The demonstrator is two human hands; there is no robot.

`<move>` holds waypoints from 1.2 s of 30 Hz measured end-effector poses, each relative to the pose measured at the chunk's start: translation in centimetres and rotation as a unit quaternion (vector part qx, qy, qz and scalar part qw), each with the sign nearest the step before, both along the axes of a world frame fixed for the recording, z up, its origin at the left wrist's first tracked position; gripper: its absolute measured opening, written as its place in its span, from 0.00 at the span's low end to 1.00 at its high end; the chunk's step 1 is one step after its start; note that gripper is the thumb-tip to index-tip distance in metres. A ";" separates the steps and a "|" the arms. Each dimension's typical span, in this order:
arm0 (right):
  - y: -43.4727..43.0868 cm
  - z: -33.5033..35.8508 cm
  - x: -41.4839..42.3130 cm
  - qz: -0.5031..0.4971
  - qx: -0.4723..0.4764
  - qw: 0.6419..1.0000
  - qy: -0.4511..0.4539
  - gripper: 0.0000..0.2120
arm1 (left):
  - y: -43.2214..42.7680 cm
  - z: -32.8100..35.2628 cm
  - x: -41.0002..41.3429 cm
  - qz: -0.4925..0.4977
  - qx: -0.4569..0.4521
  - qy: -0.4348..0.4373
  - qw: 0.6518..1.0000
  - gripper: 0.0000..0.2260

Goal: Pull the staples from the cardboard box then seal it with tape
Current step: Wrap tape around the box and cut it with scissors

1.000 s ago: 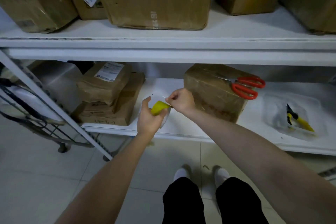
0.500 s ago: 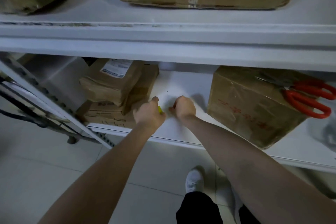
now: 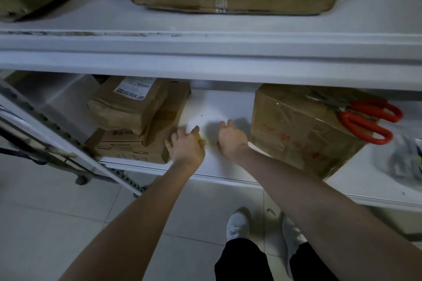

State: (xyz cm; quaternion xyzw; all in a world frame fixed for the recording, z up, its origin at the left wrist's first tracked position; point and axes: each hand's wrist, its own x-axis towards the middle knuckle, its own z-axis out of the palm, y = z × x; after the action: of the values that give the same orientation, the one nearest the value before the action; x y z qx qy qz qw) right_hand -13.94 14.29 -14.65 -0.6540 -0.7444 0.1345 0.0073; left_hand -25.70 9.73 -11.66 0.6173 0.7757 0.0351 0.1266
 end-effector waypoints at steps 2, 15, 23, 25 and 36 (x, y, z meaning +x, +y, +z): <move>-1.6 0.4 0.4 0.037 0.008 0.998 0.056 0.19 | -0.2 0.3 0.5 0.004 0.014 0.004 1.000 0.23; -11.5 14.8 11.6 0.044 0.436 0.895 0.085 0.10 | -6.4 7.1 11.2 -0.066 0.123 -0.137 0.981 0.17; -12.4 18.5 21.4 -0.223 0.132 0.965 -0.042 0.27 | -8.8 9.4 16.9 -0.107 0.123 -0.220 0.962 0.13; -11.6 18.4 22.5 -0.228 0.082 0.970 -0.031 0.32 | -8.8 9.6 17.6 -0.106 0.105 -0.247 0.957 0.12; -10.9 19.0 24.2 -0.103 0.035 0.993 -0.056 0.17 | -8.8 10.2 18.7 -0.077 0.022 -0.376 0.923 0.06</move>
State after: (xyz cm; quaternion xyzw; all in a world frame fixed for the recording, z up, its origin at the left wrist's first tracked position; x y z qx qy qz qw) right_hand 10.28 3.37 4.32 -0.7326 -0.6770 0.0701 0.0029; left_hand -7.01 0.94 -1.42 0.6193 0.6204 0.2712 0.3975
